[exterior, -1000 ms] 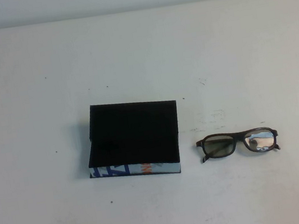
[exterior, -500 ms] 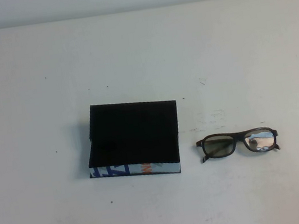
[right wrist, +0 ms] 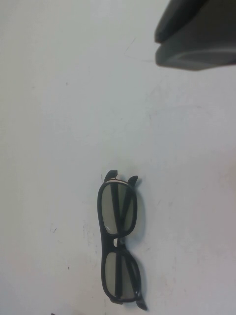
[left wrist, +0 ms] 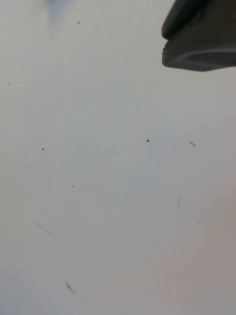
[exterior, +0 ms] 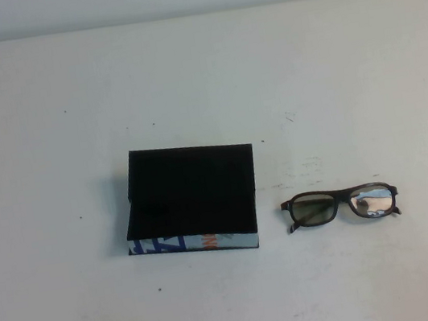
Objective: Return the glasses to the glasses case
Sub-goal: Pick up the glasses from the table
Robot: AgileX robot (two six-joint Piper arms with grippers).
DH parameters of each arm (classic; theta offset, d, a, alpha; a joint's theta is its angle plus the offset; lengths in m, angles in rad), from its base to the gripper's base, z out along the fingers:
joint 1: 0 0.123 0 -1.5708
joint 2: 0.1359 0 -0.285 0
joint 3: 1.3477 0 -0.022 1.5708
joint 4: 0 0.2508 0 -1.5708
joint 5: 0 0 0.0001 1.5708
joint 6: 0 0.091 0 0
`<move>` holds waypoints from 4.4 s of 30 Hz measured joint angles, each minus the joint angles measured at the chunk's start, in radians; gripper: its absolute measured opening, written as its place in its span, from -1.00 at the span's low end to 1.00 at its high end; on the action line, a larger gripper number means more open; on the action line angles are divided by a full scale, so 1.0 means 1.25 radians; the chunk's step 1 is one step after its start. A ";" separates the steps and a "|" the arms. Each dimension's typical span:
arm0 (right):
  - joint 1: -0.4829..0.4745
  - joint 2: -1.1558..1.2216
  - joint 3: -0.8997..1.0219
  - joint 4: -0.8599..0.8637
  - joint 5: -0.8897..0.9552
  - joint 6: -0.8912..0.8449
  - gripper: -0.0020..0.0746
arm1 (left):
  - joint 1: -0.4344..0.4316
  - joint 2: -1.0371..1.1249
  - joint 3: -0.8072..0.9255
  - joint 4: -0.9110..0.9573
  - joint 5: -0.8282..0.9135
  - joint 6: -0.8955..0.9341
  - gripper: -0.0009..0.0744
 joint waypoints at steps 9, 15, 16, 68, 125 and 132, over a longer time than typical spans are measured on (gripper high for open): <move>0.000 0.000 0.000 0.000 0.000 0.000 -0.98 | 0.000 0.000 0.000 0.000 0.000 0.000 -0.99; 0.000 0.000 0.000 0.000 0.000 0.000 -0.98 | 0.000 0.000 0.000 0.000 0.000 0.000 -0.99; 0.000 0.000 0.000 0.000 0.000 0.000 -0.98 | 0.000 0.000 0.000 0.000 0.000 0.000 -0.99; 0.000 0.000 0.000 0.277 -0.114 0.000 -0.98 | 0.000 0.000 0.000 0.000 0.000 0.000 -0.99; 0.135 0.859 -0.649 0.265 0.527 -0.268 -0.98 | 0.000 0.000 0.000 0.000 0.000 0.000 -0.99; 0.324 1.043 -0.766 0.142 0.523 -0.368 -0.98 | 0.000 0.000 0.000 0.000 0.000 0.000 -0.99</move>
